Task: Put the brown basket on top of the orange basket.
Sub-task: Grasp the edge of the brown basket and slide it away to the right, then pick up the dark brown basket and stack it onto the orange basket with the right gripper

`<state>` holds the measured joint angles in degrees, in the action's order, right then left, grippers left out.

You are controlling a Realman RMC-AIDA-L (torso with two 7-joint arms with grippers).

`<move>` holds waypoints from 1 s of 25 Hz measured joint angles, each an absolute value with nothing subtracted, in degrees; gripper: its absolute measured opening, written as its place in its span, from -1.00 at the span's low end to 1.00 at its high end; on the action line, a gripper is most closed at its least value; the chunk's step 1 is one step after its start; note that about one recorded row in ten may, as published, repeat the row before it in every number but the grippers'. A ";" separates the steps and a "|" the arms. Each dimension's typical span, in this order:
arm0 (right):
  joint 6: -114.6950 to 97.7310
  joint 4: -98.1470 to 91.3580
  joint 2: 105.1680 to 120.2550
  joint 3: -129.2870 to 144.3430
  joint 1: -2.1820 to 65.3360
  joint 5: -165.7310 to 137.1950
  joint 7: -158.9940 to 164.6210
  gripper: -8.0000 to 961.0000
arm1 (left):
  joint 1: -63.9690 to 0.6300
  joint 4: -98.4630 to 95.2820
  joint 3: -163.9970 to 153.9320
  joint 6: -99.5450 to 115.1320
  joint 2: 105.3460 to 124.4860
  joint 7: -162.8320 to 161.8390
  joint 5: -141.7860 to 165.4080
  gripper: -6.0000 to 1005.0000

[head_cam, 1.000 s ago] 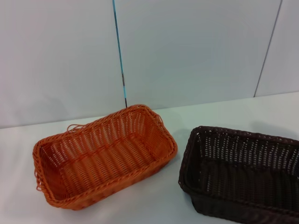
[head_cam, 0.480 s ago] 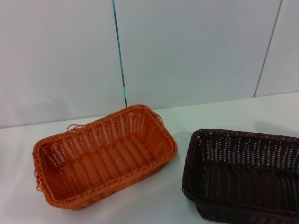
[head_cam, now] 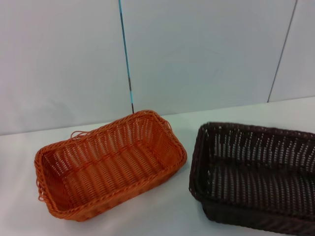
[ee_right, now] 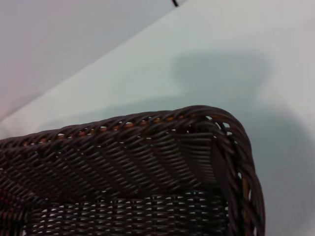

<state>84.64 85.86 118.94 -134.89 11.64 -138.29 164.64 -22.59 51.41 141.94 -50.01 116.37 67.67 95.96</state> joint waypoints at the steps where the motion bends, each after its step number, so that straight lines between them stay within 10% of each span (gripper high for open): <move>1: 84.89 85.88 118.92 -135.28 11.58 -137.73 164.38 -0.70 | -22.59 51.41 141.94 -50.01 116.37 67.67 95.96 0.70; 25: 92.46 96.83 118.55 -142.09 11.88 -136.49 165.06 -0.70 | -22.50 51.51 141.94 -50.37 116.36 67.61 95.62 0.70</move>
<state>92.46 96.83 118.55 -142.09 11.88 -136.49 165.06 -22.50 51.51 141.94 -50.37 116.36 67.61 95.62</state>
